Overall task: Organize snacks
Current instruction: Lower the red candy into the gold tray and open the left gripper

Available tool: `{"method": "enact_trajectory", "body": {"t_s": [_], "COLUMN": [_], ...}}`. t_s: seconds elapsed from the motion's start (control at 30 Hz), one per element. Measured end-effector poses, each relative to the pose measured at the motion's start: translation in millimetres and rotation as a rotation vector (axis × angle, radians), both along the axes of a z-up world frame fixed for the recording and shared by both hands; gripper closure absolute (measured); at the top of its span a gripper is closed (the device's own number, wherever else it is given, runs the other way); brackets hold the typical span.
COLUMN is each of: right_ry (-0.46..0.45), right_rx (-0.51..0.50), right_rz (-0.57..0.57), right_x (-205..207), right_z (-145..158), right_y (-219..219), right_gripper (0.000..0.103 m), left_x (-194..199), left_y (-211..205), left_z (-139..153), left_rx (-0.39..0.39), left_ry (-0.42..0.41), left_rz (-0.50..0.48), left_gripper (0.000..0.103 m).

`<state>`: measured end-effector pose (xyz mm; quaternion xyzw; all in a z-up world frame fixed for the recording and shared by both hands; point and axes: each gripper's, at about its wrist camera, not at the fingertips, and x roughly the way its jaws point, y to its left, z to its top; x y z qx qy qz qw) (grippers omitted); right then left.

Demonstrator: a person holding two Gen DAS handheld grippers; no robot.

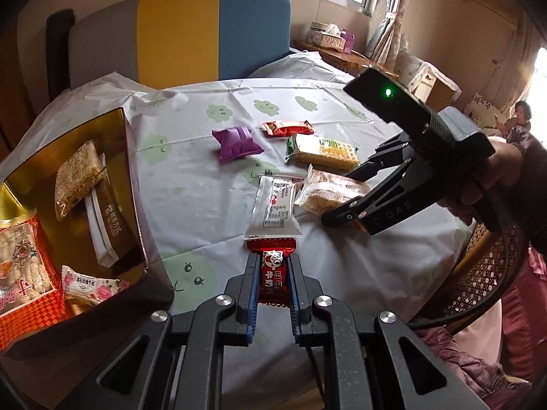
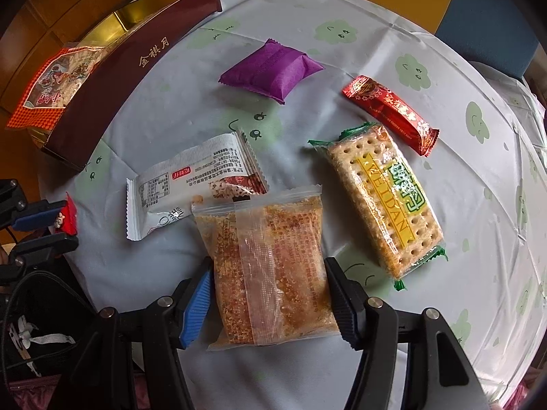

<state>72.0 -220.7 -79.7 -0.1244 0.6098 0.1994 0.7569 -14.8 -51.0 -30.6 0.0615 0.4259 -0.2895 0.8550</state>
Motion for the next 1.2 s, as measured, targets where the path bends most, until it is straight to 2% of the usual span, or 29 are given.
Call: {"method": "enact_trajectory", "body": {"t_s": [0.27,0.37,0.5,0.7,0.93,0.97,1.0,1.03,1.2], "right_ry": [-0.006,-0.011,-0.012,-0.016,-0.021,-0.02,-0.02,-0.021,-0.022], "right_rx": [-0.006,-0.01,-0.011,-0.018,-0.022,-0.021,-0.021,-0.021,-0.021], "right_rz": [0.008,0.011,0.011,0.015,0.019,0.019,0.019,0.019,0.019], "right_x": [-2,-2,-2,-2,-3,-3,-3,-3,-2], "right_z": [2,1,2,1,1,1,2,1,1], "right_y": [3,2,2,4,6,5,5,5,4], "right_gripper": [0.039,0.039,0.039,0.039,0.039,0.039,0.039,0.039,0.039], "left_x": [12,22,40,68,98,103,106,109,104], "left_y": [29,51,87,133,146,146,145,144,143], "left_z": [25,35,42,25,12,9,6,3,-11], "left_rx": [-0.09,-0.141,-0.153,-0.162,-0.187,-0.197,-0.198,-0.181,-0.157], "left_ry": [-0.012,-0.008,-0.016,0.048,0.105,0.115,0.12,0.124,0.153], "left_rz": [0.082,0.154,0.298,0.498,0.598,0.594,0.591,0.61,0.629], "left_gripper": [0.088,0.088,0.088,0.088,0.087,0.081,0.07,0.067,0.067]}}
